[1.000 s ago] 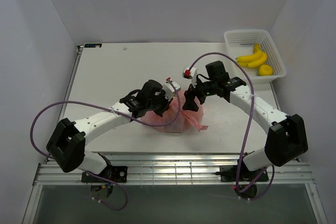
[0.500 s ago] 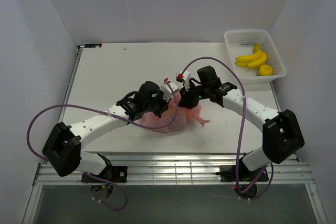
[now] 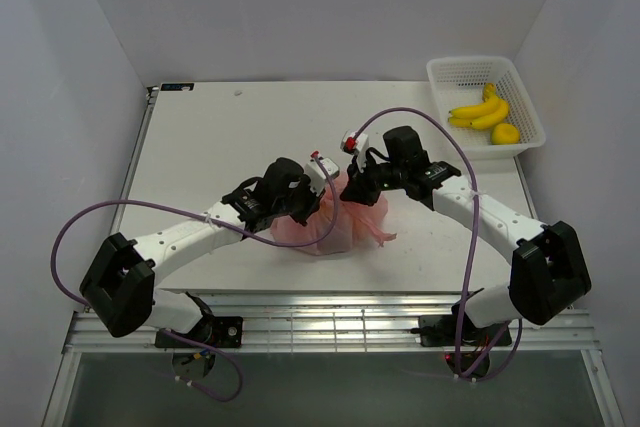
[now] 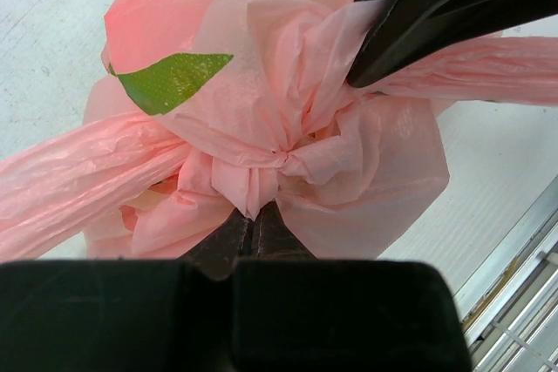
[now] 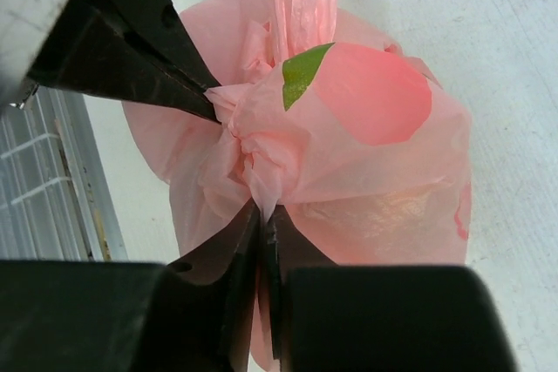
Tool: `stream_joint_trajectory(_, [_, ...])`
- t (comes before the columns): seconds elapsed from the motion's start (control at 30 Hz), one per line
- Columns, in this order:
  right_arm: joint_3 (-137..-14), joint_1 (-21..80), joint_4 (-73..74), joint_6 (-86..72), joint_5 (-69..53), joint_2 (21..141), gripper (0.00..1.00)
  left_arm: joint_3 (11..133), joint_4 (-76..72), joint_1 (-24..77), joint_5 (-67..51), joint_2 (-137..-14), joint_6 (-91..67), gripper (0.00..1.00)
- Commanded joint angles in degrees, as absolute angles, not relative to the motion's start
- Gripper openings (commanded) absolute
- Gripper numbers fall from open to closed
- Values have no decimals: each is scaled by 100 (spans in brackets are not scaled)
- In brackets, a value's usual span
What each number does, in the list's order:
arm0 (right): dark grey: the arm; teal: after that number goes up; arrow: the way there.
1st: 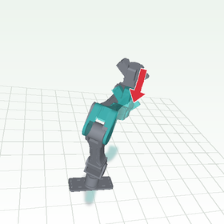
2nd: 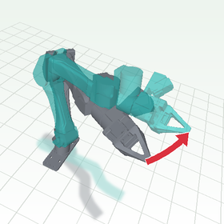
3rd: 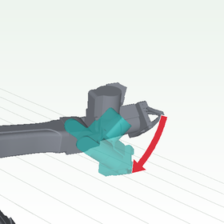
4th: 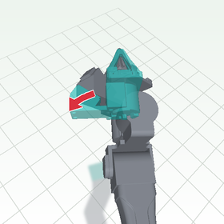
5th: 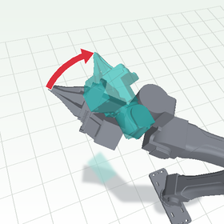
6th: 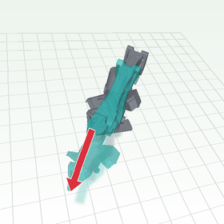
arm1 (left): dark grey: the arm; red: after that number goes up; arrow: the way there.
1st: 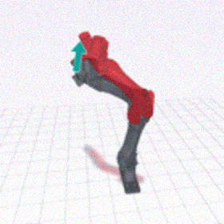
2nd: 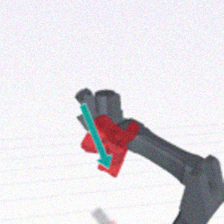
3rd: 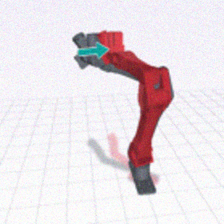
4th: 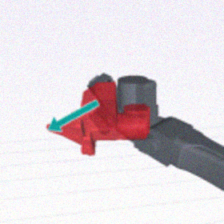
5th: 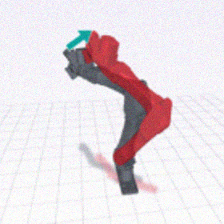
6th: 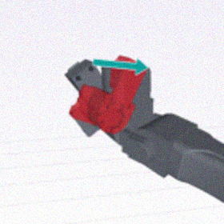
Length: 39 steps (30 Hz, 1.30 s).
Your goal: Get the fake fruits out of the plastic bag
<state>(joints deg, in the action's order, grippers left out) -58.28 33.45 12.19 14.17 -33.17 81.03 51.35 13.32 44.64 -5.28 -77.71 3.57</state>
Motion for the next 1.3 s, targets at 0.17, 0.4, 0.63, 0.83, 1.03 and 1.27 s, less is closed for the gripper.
stream_joint_trajectory(0.17, [-5941,3279,1011,600,-2072,7998,8,5010,1283,4483,-317,-7489,211,0])
stream_joint_trajectory(0.4, [-5372,3155,800,-1019,2833,7155,8,4553,1336,4491,228,-6962,-517,0])
stream_joint_trajectory(0.63, [-4967,2489,835,-1151,4201,7330,8,4087,1055,4483,-202,-6030,-1133,0])
stream_joint_trajectory(0.83, [-4475,1690,397,-1397,2476,7278,8,3245,53,4491,-291,-4870,-1696,0])
stream_joint_trajectory(1.03, [-4008,1204,-342,-897,5,6593,8,2918,-439,4474,677,-4377,-2241,0])
stream_joint_trajectory(1.27, [-3990,1204,-449,-580,-1502,5758,8,3286,-432,4465,950,-5027,-2540,0])
